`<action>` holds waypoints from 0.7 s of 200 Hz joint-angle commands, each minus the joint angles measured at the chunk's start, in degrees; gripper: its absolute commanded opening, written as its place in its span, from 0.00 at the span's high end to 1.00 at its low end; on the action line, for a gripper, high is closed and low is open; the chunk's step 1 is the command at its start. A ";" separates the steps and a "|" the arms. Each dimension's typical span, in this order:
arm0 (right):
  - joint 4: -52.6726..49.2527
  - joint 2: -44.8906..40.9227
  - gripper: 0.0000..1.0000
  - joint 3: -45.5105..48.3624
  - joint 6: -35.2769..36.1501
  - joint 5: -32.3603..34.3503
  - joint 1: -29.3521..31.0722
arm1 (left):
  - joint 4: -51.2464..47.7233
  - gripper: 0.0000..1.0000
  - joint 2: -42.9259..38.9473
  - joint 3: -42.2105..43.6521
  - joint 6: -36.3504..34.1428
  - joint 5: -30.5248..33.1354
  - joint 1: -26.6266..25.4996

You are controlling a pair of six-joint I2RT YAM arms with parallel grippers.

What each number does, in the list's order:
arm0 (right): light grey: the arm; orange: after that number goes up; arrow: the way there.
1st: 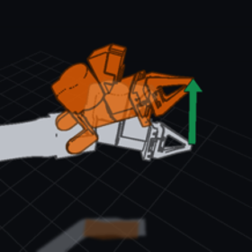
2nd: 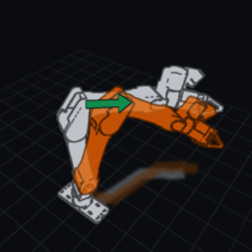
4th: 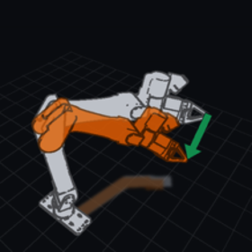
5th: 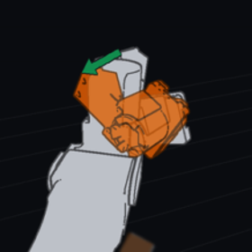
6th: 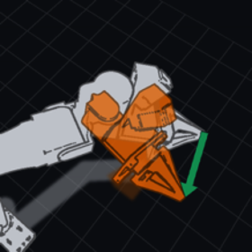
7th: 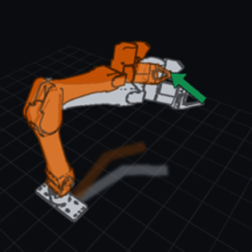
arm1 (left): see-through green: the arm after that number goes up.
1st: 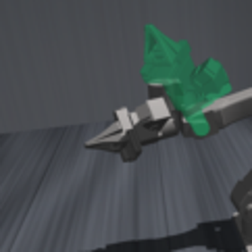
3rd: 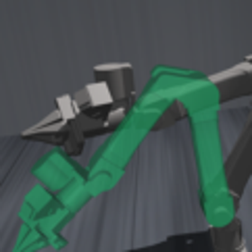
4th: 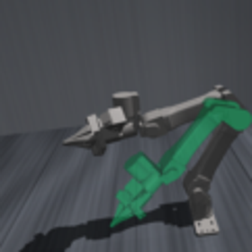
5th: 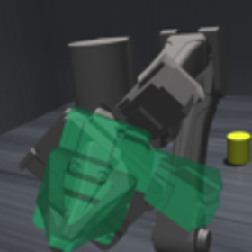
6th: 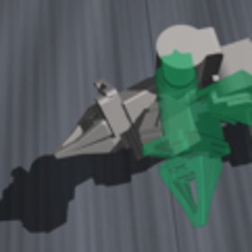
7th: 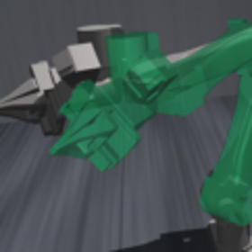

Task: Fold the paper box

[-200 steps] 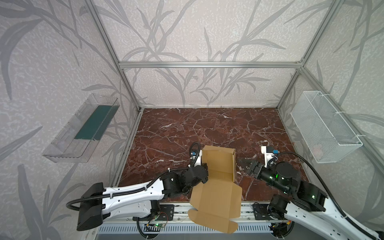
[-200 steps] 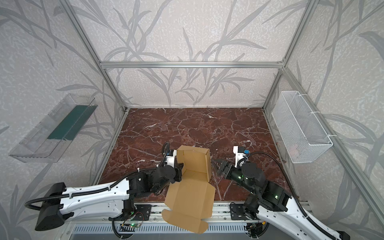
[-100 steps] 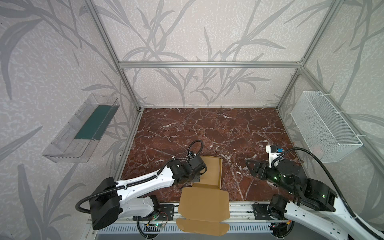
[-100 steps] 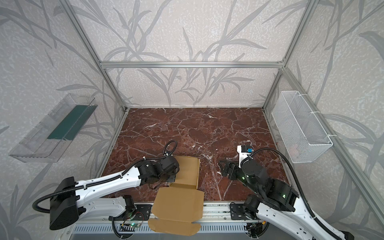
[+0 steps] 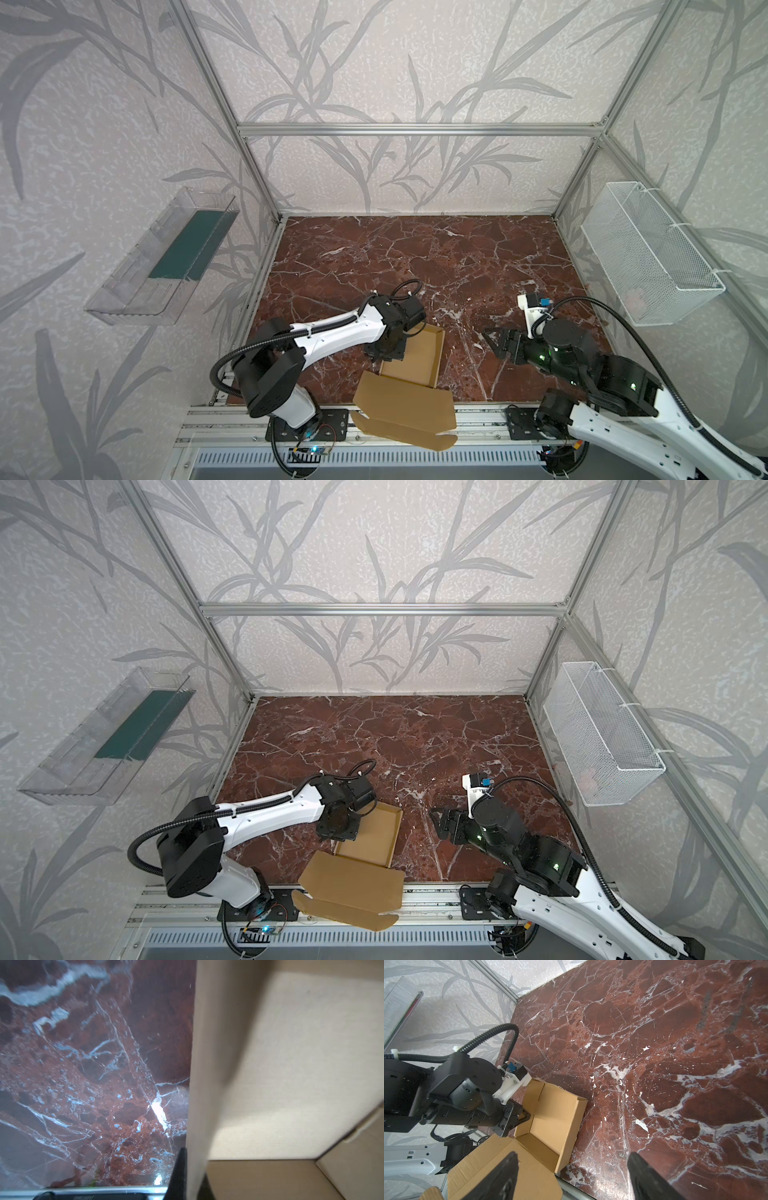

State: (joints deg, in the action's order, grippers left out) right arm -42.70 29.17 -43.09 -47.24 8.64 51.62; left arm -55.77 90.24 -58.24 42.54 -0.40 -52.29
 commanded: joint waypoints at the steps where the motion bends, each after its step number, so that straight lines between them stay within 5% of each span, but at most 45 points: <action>1: 1.22 -0.51 0.18 1.24 0.32 -1.02 0.33 | -3.08 0.93 0.75 -1.61 -2.06 -0.57 0.44; 76: 5.13 0.86 0.17 5.77 0.07 -4.22 0.33 | -6.62 0.71 0.85 -9.15 -6.82 2.14 1.78; 140: 14.14 6.99 0.17 10.20 4.27 -11.03 0.33 | -16.44 0.57 -6.74 -25.42 -8.92 16.74 5.39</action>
State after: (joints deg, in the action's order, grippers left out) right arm -34.22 35.14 -34.94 -45.93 1.87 51.64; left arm -65.12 90.28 -78.89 34.20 7.55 -48.12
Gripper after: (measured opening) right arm 0.833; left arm 0.400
